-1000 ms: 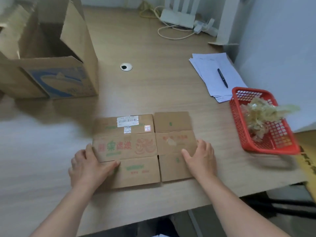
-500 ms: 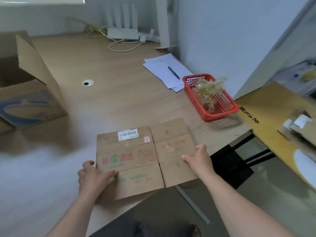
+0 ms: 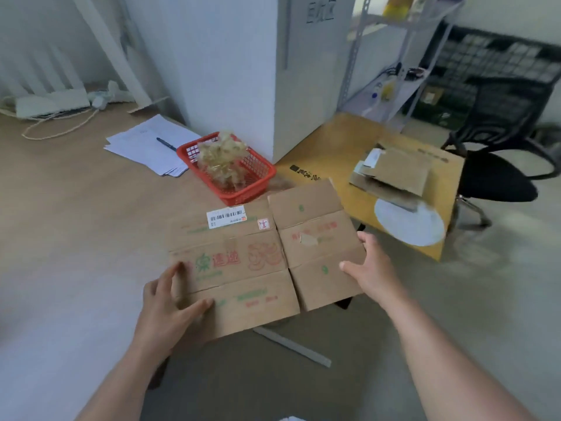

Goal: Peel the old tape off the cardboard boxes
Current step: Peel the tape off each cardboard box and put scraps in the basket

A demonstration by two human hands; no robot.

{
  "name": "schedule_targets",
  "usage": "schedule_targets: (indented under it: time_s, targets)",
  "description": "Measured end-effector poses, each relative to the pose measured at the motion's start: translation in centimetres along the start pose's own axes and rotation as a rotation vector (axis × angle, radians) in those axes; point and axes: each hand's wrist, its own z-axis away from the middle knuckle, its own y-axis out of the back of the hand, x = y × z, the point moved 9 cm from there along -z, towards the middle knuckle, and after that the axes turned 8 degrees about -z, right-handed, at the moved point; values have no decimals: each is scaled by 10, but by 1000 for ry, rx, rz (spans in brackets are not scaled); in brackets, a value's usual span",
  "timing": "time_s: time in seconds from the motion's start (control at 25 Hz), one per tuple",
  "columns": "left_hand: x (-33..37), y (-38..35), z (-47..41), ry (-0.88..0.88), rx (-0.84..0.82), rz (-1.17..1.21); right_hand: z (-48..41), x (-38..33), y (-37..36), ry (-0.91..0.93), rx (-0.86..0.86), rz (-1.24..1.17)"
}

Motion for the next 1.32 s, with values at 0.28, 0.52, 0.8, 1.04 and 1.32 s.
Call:
schedule_targets:
  time_s: [0.28,0.52,0.8,1.04,1.32]
  targets:
    - [203,-136,19,-316,-130,-105,9,112,219,-88,280,-100]
    - [332,-255,46,-474,-217,-133,10,193,361,-165,450,-74]
    - [406,-334,19,-514,-239,-132,-57,237,426,-202,463,-65]
    - [456,-381,-50,-427,-183,-50,-184,228,467,-173,381,-19]
    - [466,-400,-116,-200,-59,-6,-356,178,455,-26,162,90]
